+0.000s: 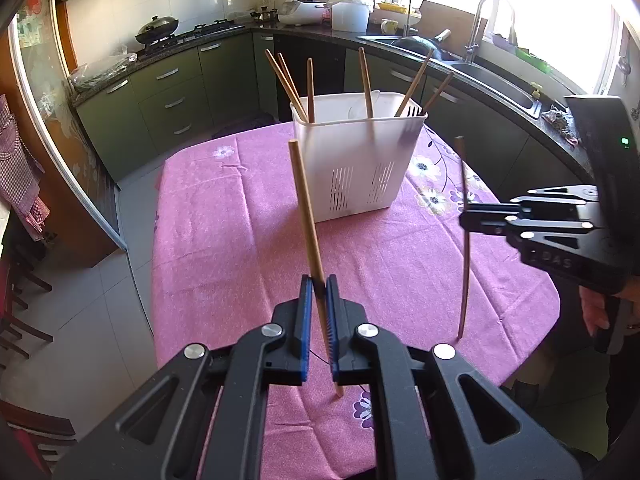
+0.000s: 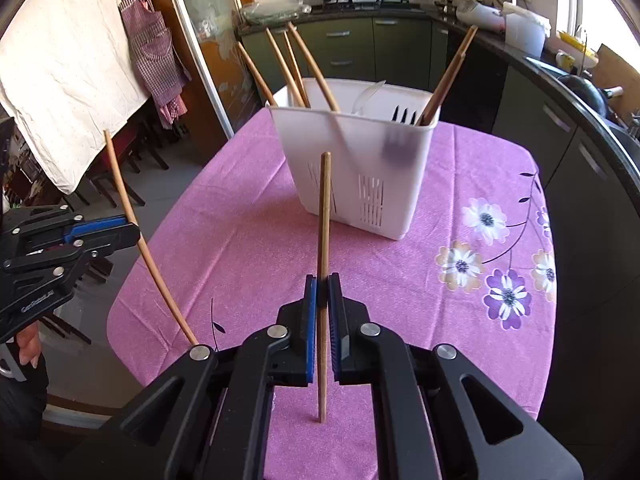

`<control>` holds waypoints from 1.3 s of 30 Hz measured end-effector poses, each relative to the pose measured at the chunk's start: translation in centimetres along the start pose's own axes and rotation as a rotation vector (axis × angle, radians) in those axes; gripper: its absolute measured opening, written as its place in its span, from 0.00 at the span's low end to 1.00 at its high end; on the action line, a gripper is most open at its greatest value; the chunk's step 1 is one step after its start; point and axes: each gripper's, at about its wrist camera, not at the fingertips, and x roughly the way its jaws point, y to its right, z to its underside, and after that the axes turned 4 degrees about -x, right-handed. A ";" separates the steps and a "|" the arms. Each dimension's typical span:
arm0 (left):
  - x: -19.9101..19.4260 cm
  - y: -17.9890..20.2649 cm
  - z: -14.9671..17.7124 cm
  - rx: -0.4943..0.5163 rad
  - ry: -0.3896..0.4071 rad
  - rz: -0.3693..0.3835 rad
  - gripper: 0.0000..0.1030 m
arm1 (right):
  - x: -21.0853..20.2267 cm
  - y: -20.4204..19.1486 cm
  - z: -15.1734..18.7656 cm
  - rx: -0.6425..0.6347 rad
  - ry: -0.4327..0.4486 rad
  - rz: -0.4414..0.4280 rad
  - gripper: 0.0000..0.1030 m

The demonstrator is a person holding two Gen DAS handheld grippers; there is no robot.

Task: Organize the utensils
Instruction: 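Lift the left chopstick upright while the right gripper grasps the last chopstick, then hold the left chopstick upright while the right lifts its chopstick upright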

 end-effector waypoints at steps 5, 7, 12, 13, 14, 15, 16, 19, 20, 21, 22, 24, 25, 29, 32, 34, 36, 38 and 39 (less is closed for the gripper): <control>-0.5 0.3 0.4 0.011 0.010 -0.008 0.07 | -4.0 0.8 2.9 0.009 0.084 0.017 0.06; -0.6 0.5 0.5 0.013 0.014 -0.008 0.07 | -4.8 0.7 3.5 0.013 0.102 0.014 0.06; -1.0 0.7 0.7 0.019 0.018 -0.007 0.07 | -5.9 0.5 4.8 0.016 0.121 0.000 0.07; -1.0 0.7 0.8 0.019 0.017 -0.008 0.07 | -5.9 0.5 4.9 0.016 0.121 -0.001 0.07; -1.1 0.7 0.8 0.020 0.016 -0.009 0.07 | -6.0 0.5 4.9 0.018 0.122 -0.001 0.07; -1.1 0.7 0.8 0.022 0.016 -0.010 0.07 | -6.1 0.5 5.0 0.016 0.123 0.000 0.07; -1.1 0.8 0.8 0.023 0.015 -0.013 0.07 | -6.1 0.6 5.1 0.016 0.124 0.001 0.07; -1.2 0.8 0.8 0.023 0.015 -0.012 0.07 | -6.1 0.6 5.1 0.019 0.127 -0.001 0.06; -1.2 0.8 0.8 0.023 0.015 -0.011 0.07 | -6.2 0.7 5.2 0.022 0.127 -0.004 0.06; -1.2 0.8 0.8 0.023 0.015 -0.011 0.07 | -6.2 0.7 5.2 0.022 0.127 -0.005 0.06; -1.2 0.8 0.8 0.023 0.016 -0.011 0.07 | -6.2 0.7 5.2 0.022 0.127 -0.006 0.06; -1.2 0.8 0.8 0.024 0.018 -0.011 0.07 | -6.1 0.7 5.2 0.020 0.127 -0.010 0.07; -1.3 0.7 0.8 0.022 0.019 -0.009 0.07 | -6.1 0.7 5.2 0.020 0.127 -0.011 0.06; -1.4 0.8 0.7 0.024 0.025 -0.008 0.06 | -6.1 0.5 5.3 0.015 0.129 -0.016 0.06; -1.6 0.7 0.5 0.022 0.032 -0.007 0.06 | -6.1 0.4 5.3 0.013 0.130 -0.021 0.07; -1.7 0.7 0.3 0.023 0.033 -0.007 0.06 | -6.0 0.4 5.3 0.009 0.130 -0.021 0.06; -1.5 0.7 0.2 0.024 0.029 -0.008 0.06 | -6.1 0.5 5.4 0.009 0.132 -0.021 0.06; -1.0 0.7 0.1 0.026 0.004 0.003 0.06 | -6.1 0.5 5.4 0.009 0.133 -0.022 0.06; -0.5 0.7 -0.1 0.023 -0.020 0.011 0.06 | -6.1 0.5 5.4 0.009 0.132 -0.023 0.06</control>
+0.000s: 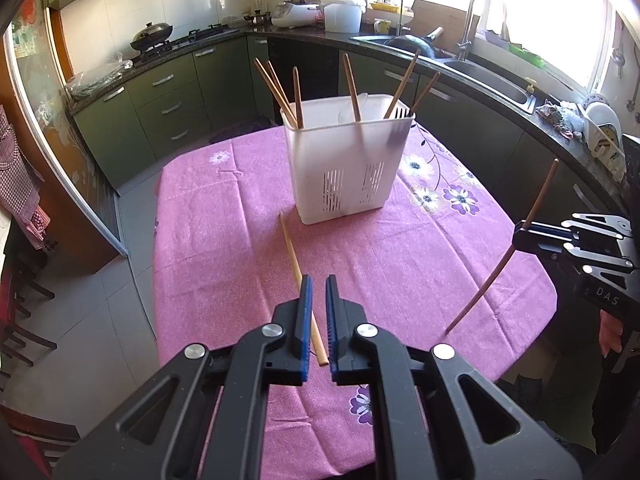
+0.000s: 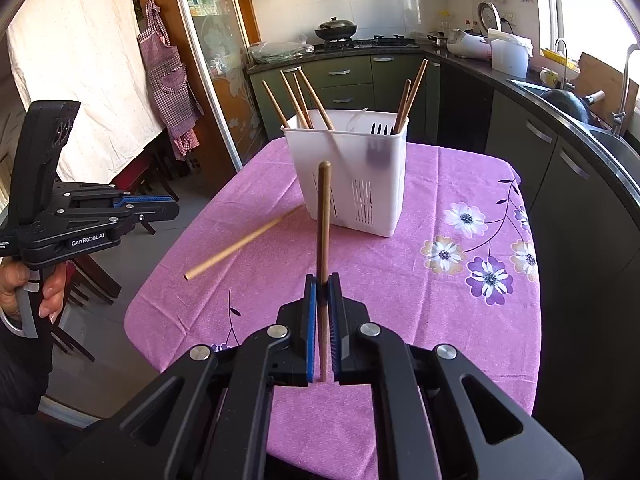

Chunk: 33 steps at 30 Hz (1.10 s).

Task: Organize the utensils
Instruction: 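Hold the left chopstick upright while the right lifts its chopstick upright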

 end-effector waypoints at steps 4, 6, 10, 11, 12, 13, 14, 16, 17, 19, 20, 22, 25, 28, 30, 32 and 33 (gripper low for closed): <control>3.4 -1.1 -1.3 -0.059 -0.110 0.049 0.07 | 0.0 0.0 0.0 0.000 0.000 -0.003 0.06; 6.1 -1.7 -2.2 -0.089 -0.171 0.038 0.14 | -0.1 0.0 0.0 -0.002 0.003 -0.007 0.06; 11.5 -2.2 -3.4 -0.088 -0.261 -0.011 0.30 | -0.2 0.0 0.1 -0.004 0.003 -0.011 0.07; 12.6 -2.5 -3.8 -0.094 -0.274 -0.023 0.30 | -0.2 0.1 0.1 -0.003 0.003 -0.012 0.07; 13.6 -2.9 -4.1 -0.106 -0.285 -0.035 0.30 | -0.2 0.2 0.1 -0.002 0.003 -0.012 0.07; 14.6 -3.2 -4.4 -0.110 -0.298 -0.049 0.30 | -0.2 0.2 0.1 -0.003 0.001 -0.012 0.07; 15.5 -3.4 -4.7 -0.111 -0.313 -0.061 0.30 | -0.2 0.2 0.1 -0.005 -0.001 -0.013 0.07; 17.3 -3.8 -5.2 -0.129 -0.350 -0.076 0.29 | -0.1 0.3 0.1 -0.006 -0.004 -0.012 0.07; 18.1 -4.0 -5.3 -0.137 -0.367 -0.082 0.29 | -0.1 0.4 0.1 -0.006 -0.005 -0.013 0.07; 19.3 -4.2 -5.6 -0.134 -0.385 -0.103 0.28 | -0.1 0.5 0.2 -0.003 -0.004 -0.016 0.07; 19.8 -4.2 -5.6 -0.130 -0.392 -0.117 0.28 | -0.1 0.6 0.2 -0.002 -0.004 -0.018 0.07; 20.7 -4.4 -5.6 -0.134 -0.416 -0.130 0.28 | -0.1 0.6 0.2 0.000 -0.004 -0.022 0.07; 21.4 -4.5 -5.5 -0.143 -0.437 -0.128 0.20 | 0.0 0.7 0.2 -0.001 -0.006 -0.026 0.07; 21.5 -4.3 -5.4 -0.140 -0.447 -0.134 0.06 | 0.0 0.8 0.3 0.000 -0.006 -0.025 0.07; 21.4 -4.2 -5.3 -0.127 -0.444 -0.139 0.06 | -0.1 0.9 0.3 0.003 -0.006 -0.026 0.07; 20.8 -4.2 -4.9 -0.145 -0.435 -0.116 0.06 | -0.1 0.9 0.4 0.003 -0.005 -0.027 0.07; 20.3 -4.4 -4.8 -0.153 -0.425 -0.103 0.06 | -0.1 1.0 0.4 0.003 -0.005 -0.027 0.07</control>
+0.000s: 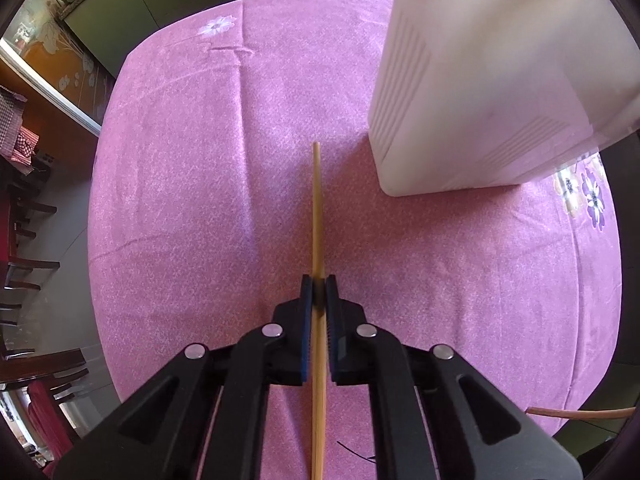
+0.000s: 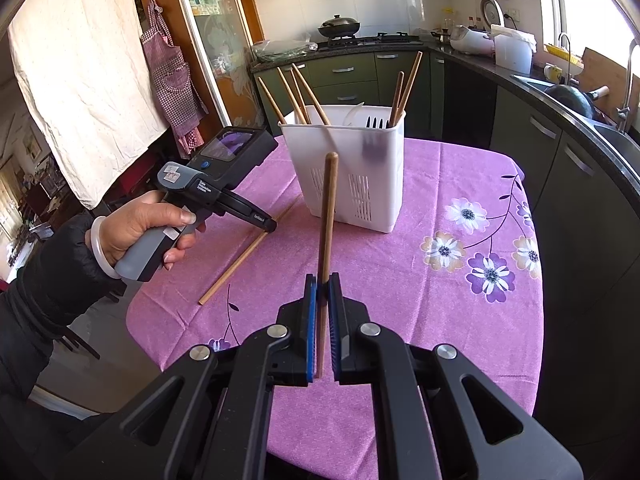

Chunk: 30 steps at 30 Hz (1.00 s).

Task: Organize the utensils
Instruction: 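Hold the left chopstick upright while the right lifts its chopstick upright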

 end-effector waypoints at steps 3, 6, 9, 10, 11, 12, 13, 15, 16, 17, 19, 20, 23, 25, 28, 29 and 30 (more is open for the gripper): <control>-2.6 -0.9 1.1 -0.007 0.052 0.025 0.06 | -0.1 0.1 0.1 0.001 -0.002 0.002 0.07; -6.1 -1.5 3.0 0.000 0.122 0.057 0.06 | -0.2 0.2 0.2 0.001 -0.002 0.005 0.07; -9.9 -2.0 5.4 0.020 0.208 0.079 0.06 | -0.3 0.1 0.3 0.000 -0.001 0.007 0.07; -10.9 -2.0 6.0 0.024 0.233 0.083 0.06 | -0.3 0.1 0.4 -0.001 -0.001 0.008 0.07; -12.0 -2.2 6.8 0.028 0.259 0.086 0.06 | -0.3 0.0 0.4 -0.001 -0.001 0.008 0.07; -13.1 -2.2 7.6 0.034 0.285 0.086 0.06 | -0.3 0.0 0.4 -0.001 -0.001 0.007 0.07; -13.9 -2.0 8.2 0.044 0.307 0.086 0.06 | -0.3 0.0 0.4 -0.002 -0.001 0.007 0.07; -15.1 -2.1 9.7 0.053 0.345 0.089 0.06 | -0.3 -0.1 0.5 -0.003 -0.002 0.008 0.07; -15.5 -2.1 10.3 0.056 0.360 0.088 0.06 | -0.3 -0.2 0.5 -0.005 -0.002 0.008 0.07; -15.9 -2.1 10.9 0.063 0.376 0.085 0.06 | -0.3 -0.3 0.6 -0.006 -0.002 0.008 0.07; -16.2 -2.1 11.8 0.074 0.399 0.078 0.06 | -0.4 -0.4 0.7 -0.007 -0.002 0.009 0.07; -16.3 -2.2 12.3 0.076 0.405 0.085 0.06 | -0.4 -0.4 0.7 -0.008 -0.002 0.011 0.07; -16.8 -2.0 13.5 0.088 0.421 0.097 0.06 | -0.6 -0.5 0.8 -0.010 -0.005 0.015 0.07; -17.2 -2.0 14.0 0.092 0.424 0.107 0.06 | -0.6 -0.6 0.8 -0.012 -0.006 0.017 0.07; -17.5 -2.0 14.3 0.099 0.429 0.105 0.06 | -0.7 -0.6 0.8 -0.013 -0.006 0.018 0.07; -17.7 -2.0 14.3 0.100 0.430 0.105 0.06 | -0.7 -0.6 0.9 -0.012 -0.005 0.017 0.07; -17.7 -2.0 14.3 0.099 0.431 0.106 0.06 | -0.7 -0.6 0.9 -0.012 -0.004 0.016 0.07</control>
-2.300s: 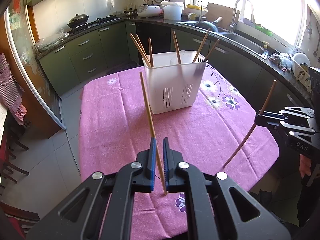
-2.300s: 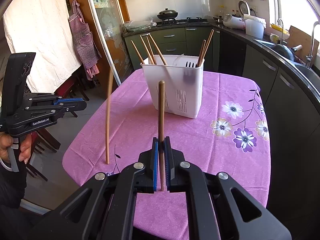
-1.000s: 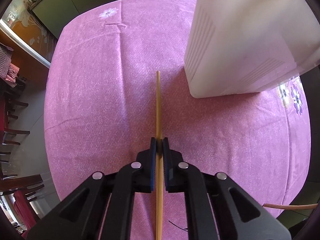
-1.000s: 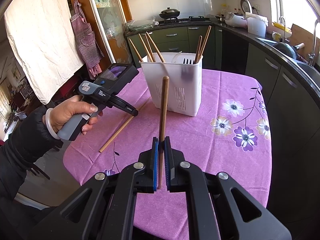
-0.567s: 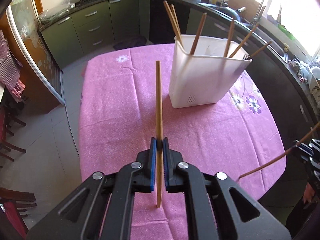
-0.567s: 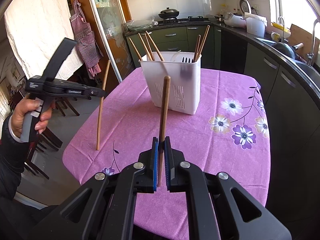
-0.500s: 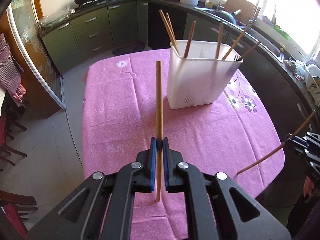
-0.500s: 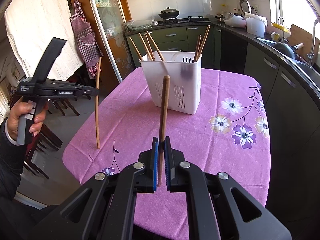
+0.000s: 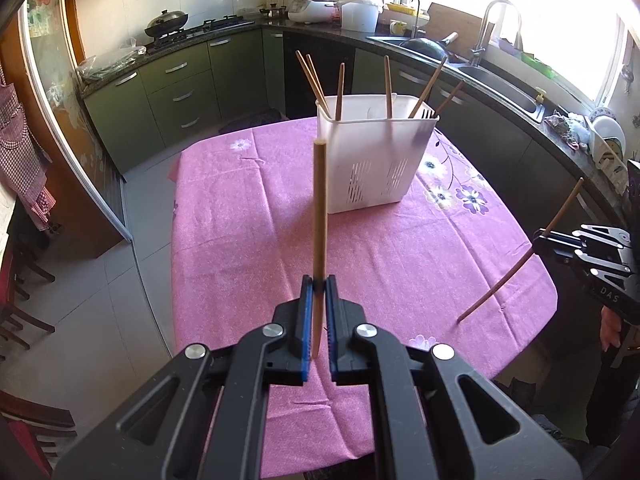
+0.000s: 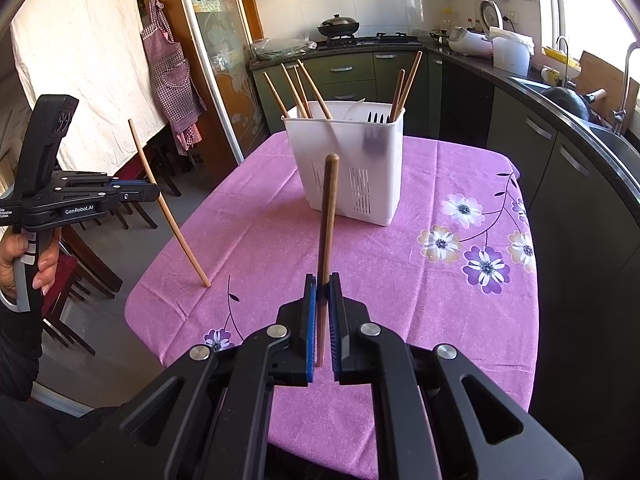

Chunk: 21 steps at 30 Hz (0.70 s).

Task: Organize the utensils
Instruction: 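Hold the left chopstick upright while the right lifts its chopstick upright, then lower the left chopstick into the caddy and open the left gripper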

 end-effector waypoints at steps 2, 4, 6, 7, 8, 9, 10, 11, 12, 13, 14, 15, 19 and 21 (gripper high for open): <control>-0.1 0.0 -0.1 -0.001 0.001 0.006 0.06 | 0.0 -0.1 0.0 -0.003 0.000 -0.001 0.07; -0.3 0.0 -0.2 -0.005 0.003 0.012 0.06 | -0.1 -0.1 0.1 -0.005 -0.001 -0.002 0.07; -0.6 0.1 -0.5 -0.003 0.008 0.017 0.06 | -0.1 -0.1 0.1 -0.008 -0.002 -0.002 0.07; -0.7 0.1 -0.6 -0.004 0.011 0.021 0.06 | -0.1 -0.2 0.1 -0.008 -0.002 -0.003 0.07; -0.8 0.1 -0.8 -0.004 0.013 0.026 0.06 | 0.0 -0.1 0.0 -0.008 -0.003 -0.003 0.07; -1.0 0.2 -1.1 -0.002 0.014 0.031 0.06 | 0.0 -0.1 0.0 -0.008 -0.003 -0.003 0.07; -1.2 0.3 -1.5 -0.001 0.016 0.035 0.06 | 0.0 -0.1 0.0 -0.009 -0.003 -0.003 0.07; -1.4 0.4 -2.0 0.001 0.018 0.040 0.06 | 0.0 -0.1 0.0 -0.010 -0.004 -0.003 0.07; -1.7 0.6 -2.6 0.004 0.022 0.044 0.06 | 0.0 -0.1 0.1 -0.011 -0.004 -0.004 0.07; -2.0 0.7 -3.2 0.007 0.028 0.044 0.06 | 0.1 -0.2 0.1 -0.013 -0.005 -0.003 0.07; -2.3 0.9 -3.8 0.013 0.035 0.043 0.06 | 0.1 -0.2 0.1 -0.015 -0.005 -0.002 0.07; -2.7 1.2 -4.6 0.019 0.043 0.043 0.06 | 0.1 -0.2 0.1 -0.016 -0.005 -0.001 0.07; -4.2 2.0 -7.7 0.027 0.078 0.056 0.06 | 0.2 0.0 0.1 -0.014 -0.005 -0.004 0.07; -4.9 2.4 -9.5 0.025 0.101 0.067 0.06 | 0.3 0.1 0.1 -0.012 -0.005 -0.005 0.07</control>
